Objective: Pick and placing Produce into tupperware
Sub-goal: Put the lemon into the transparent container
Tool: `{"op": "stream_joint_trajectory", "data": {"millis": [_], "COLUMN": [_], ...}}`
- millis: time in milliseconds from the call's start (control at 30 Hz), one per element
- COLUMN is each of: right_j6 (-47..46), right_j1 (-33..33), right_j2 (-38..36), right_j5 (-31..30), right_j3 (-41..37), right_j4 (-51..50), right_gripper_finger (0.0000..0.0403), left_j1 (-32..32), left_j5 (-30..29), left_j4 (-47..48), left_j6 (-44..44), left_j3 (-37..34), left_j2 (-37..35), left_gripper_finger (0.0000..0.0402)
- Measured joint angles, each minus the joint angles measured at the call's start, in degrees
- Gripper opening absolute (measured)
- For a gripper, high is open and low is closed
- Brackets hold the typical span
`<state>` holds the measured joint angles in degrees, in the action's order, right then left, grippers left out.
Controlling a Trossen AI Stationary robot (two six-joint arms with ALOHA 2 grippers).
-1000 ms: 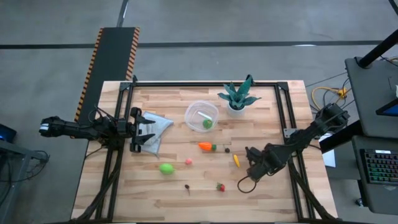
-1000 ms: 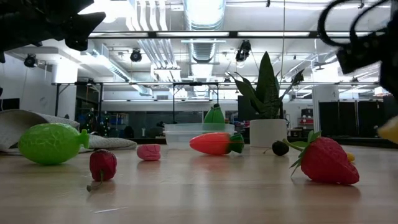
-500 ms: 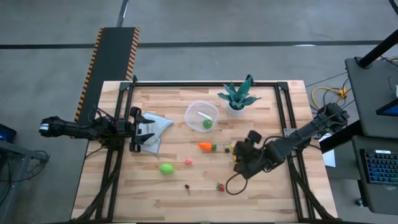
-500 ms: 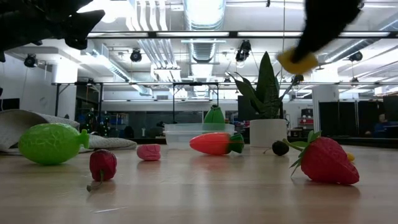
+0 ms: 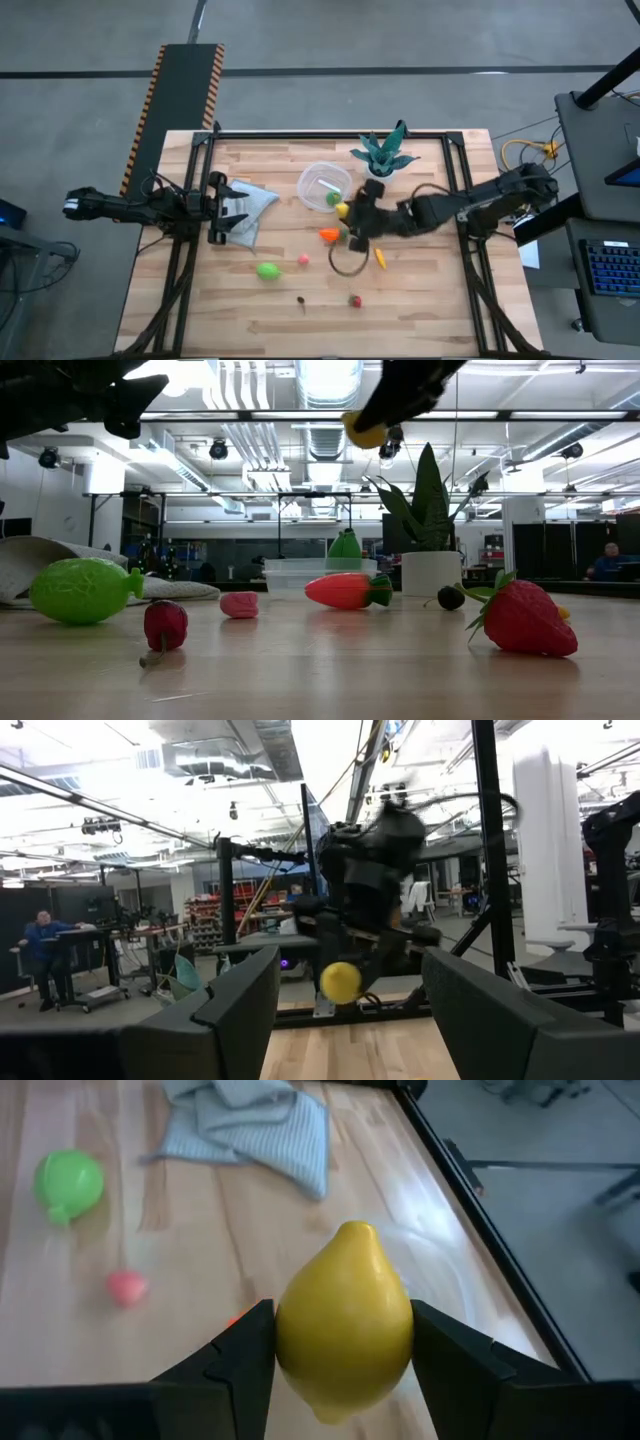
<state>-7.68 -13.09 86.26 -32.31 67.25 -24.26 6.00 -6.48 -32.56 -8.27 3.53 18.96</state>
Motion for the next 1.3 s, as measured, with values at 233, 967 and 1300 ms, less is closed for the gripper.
{"op": "stream_joint_trajectory", "data": {"millis": [233, 967, 1300], "right_j6": [7.8, 20.0, 20.1], "right_j1": [9.0, 20.3, 24.5], "right_j2": [0.2, 16.8, 27.4], "right_j5": [10.8, 19.6, 24.7], "right_j3": [-0.1, 17.7, 28.7], "right_j4": [7.9, 3.8, -8.8], "right_gripper_finger": [0.0189, 0.0189, 0.0189], "left_j1": [0.0, 0.0, 0.0], "left_j5": [0.0, 0.0, 0.0], "left_j4": [0.0, 0.1, 0.0], "left_j6": [-0.1, -1.5, -1.5], "left_j3": [0.0, -0.1, -0.1], "left_j2": [0.0, -0.3, -0.3], "left_gripper_finger": [0.0231, 0.0231, 0.0231]}}
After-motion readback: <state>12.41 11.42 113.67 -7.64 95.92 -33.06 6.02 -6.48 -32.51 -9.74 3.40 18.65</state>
